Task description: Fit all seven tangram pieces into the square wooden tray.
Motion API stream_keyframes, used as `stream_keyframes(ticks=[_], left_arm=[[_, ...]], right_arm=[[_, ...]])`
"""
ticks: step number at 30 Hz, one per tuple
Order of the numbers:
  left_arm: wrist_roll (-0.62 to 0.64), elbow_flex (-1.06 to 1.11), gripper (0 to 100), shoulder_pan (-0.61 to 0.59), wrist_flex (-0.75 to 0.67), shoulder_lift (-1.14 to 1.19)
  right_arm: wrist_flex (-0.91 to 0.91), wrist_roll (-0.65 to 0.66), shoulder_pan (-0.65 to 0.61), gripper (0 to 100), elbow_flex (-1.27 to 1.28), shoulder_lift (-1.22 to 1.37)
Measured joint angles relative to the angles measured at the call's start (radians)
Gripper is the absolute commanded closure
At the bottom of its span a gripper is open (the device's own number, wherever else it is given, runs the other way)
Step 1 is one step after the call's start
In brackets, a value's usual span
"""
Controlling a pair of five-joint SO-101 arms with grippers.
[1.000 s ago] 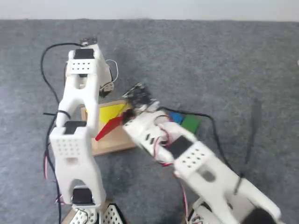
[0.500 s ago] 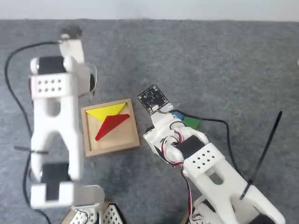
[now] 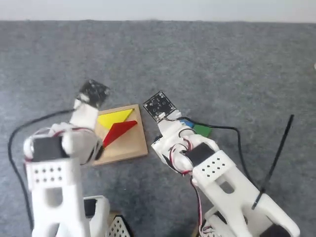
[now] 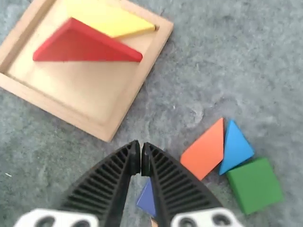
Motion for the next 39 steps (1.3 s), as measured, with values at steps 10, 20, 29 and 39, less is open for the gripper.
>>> stream_keyframes(ticks=[10,20,29,39], left_arm=[[-0.146,0.020,68,0.055,-0.242,0.305],[-0.206,0.020,69,0.072,-0.509,0.603],[-0.207,-0.084,87,0.138,-0.539,0.819],[-0.207,-0.149,99,0.152,-0.539,0.873]], right_arm=[[0.000,0.000,0.000,99.2,-0.002,0.084],[0.000,0.000,0.000,99.2,-0.002,0.084],[0.000,0.025,0.000,99.2,-0.002,0.084],[0.000,0.034,0.000,99.2,-0.002,0.084]])
